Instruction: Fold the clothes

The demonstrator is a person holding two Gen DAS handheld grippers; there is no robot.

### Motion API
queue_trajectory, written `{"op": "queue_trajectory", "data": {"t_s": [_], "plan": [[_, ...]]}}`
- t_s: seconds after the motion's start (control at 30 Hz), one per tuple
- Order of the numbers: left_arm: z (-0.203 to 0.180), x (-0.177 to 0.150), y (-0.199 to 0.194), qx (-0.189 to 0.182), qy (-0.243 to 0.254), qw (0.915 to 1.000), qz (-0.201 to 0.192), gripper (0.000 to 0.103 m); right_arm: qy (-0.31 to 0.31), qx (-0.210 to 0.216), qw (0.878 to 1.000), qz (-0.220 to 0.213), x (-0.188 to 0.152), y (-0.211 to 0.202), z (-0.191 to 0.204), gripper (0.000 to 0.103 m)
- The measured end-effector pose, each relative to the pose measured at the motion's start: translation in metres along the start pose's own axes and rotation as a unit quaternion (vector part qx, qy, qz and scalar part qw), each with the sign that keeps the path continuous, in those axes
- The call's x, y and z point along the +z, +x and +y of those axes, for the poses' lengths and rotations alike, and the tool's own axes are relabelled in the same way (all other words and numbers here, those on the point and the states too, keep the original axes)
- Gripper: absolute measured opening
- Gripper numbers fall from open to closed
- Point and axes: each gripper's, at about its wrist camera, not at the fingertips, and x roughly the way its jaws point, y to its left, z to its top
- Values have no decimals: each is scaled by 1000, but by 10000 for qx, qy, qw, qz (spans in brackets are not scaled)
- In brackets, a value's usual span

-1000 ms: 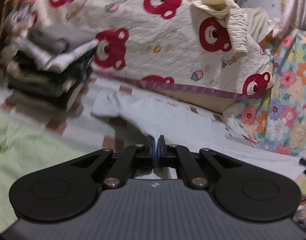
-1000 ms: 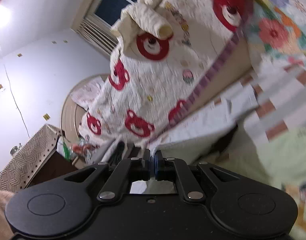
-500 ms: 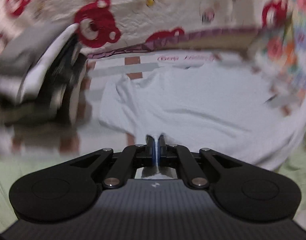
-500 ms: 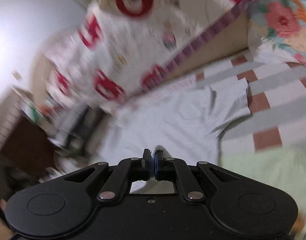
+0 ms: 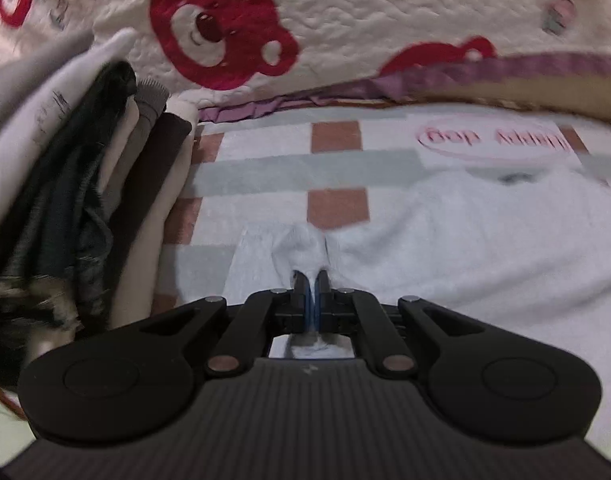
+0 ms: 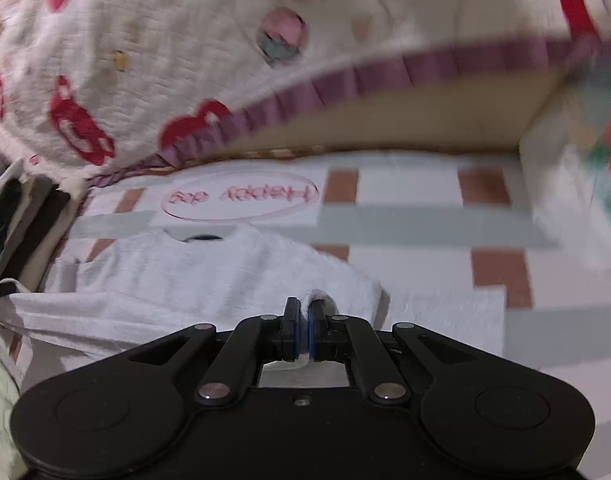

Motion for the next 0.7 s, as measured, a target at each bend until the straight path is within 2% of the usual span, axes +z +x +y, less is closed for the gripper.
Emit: {"op": "queue_trajectory", "data": {"t_s": [0.17,0.3,0.37,0.47,0.6,0.63,0.7], "plan": [[0,9,29,-143,-186,9994,-261,2,269,24,9996,-115,8,34,-25,6],[4,23,57,-206,-460,9986,-149,2,540,34,9983,-200,16,48,-46,6],[1,30,70,-210,-405,9989,-133,2,715,109,9971,-217,20,56,-52,6],[-3,39,90,-198,-338,9992,16,2,823,133,9964,-124,25,71,-58,6],[-9,36,114,-135,-212,9993,276,2,539,74,9981,281,31,90,-58,6],[-7,36,115,-172,-227,9993,247,3,501,96,9980,373,33,94,-59,6],[-3,36,116,-257,-261,9992,178,5,537,204,9980,267,34,92,-61,7]]}}
